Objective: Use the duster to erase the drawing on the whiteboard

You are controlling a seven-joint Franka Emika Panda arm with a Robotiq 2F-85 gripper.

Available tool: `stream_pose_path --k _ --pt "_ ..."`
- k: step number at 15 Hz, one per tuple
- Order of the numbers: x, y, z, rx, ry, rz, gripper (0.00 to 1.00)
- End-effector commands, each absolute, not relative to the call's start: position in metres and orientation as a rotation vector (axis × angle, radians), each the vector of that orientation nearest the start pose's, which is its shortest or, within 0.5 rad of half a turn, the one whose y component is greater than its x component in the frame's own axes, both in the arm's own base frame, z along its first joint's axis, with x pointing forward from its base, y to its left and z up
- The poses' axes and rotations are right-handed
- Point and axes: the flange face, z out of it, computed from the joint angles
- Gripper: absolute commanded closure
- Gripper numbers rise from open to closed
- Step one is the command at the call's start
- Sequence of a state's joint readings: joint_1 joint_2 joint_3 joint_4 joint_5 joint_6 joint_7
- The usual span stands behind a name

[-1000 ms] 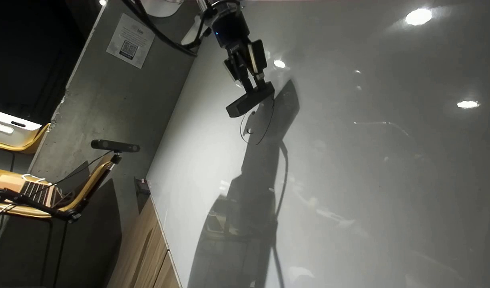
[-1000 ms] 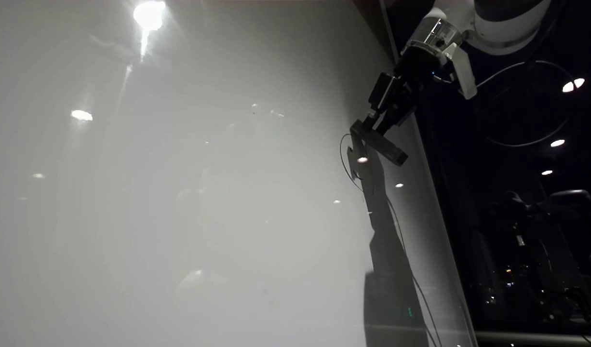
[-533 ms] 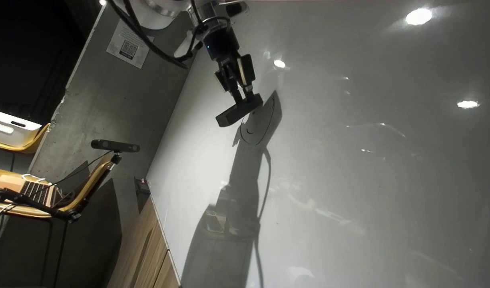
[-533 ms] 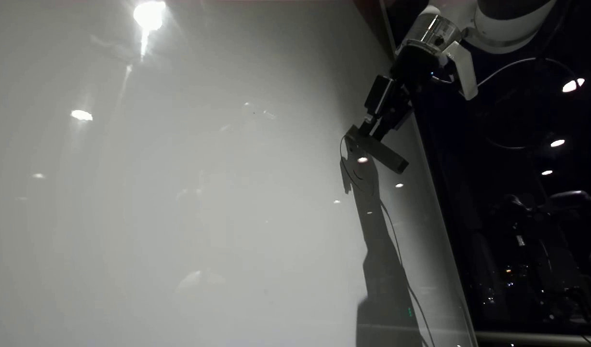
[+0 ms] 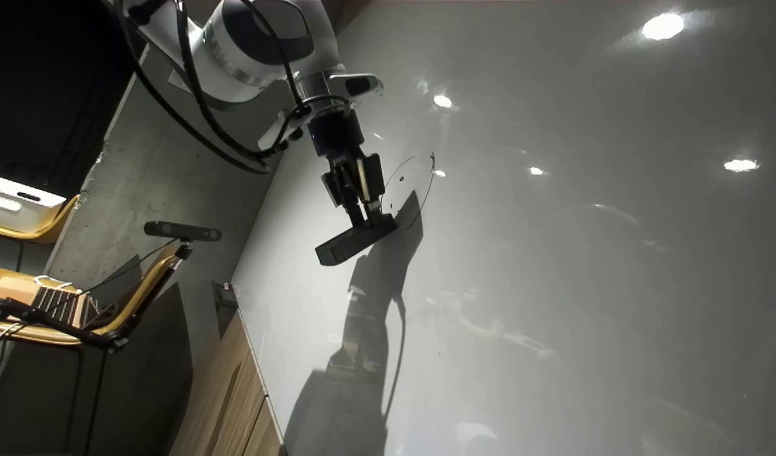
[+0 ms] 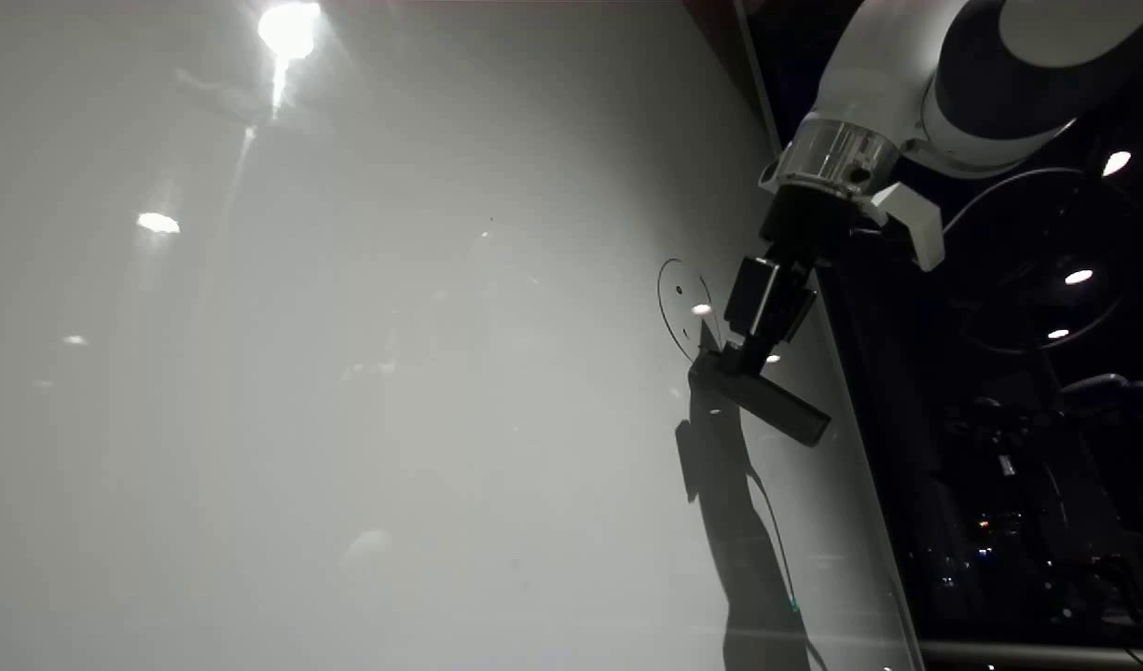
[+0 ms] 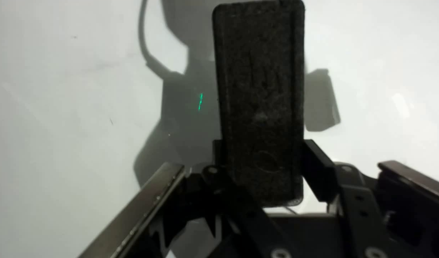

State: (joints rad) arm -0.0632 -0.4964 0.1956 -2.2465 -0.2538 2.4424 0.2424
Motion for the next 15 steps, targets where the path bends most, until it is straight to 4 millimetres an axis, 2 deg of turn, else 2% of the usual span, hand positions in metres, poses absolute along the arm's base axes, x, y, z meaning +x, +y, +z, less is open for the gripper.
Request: stream_pose_path --k 1,5,9,11,15 --pt "0.458 0.054 0.607 -3.156 -0.019 -1.165 0.71" --pt "0.459 0.042 0.596 -3.188 0.009 -1.133 0.71" --pt "0.459 0.044 0.605 -3.183 0.014 -1.144 0.71" --pt "0.458 0.048 0.617 -3.169 0.020 -1.157 0.71" --pt "0.452 0.058 0.654 -3.129 0.028 -1.217 0.71"
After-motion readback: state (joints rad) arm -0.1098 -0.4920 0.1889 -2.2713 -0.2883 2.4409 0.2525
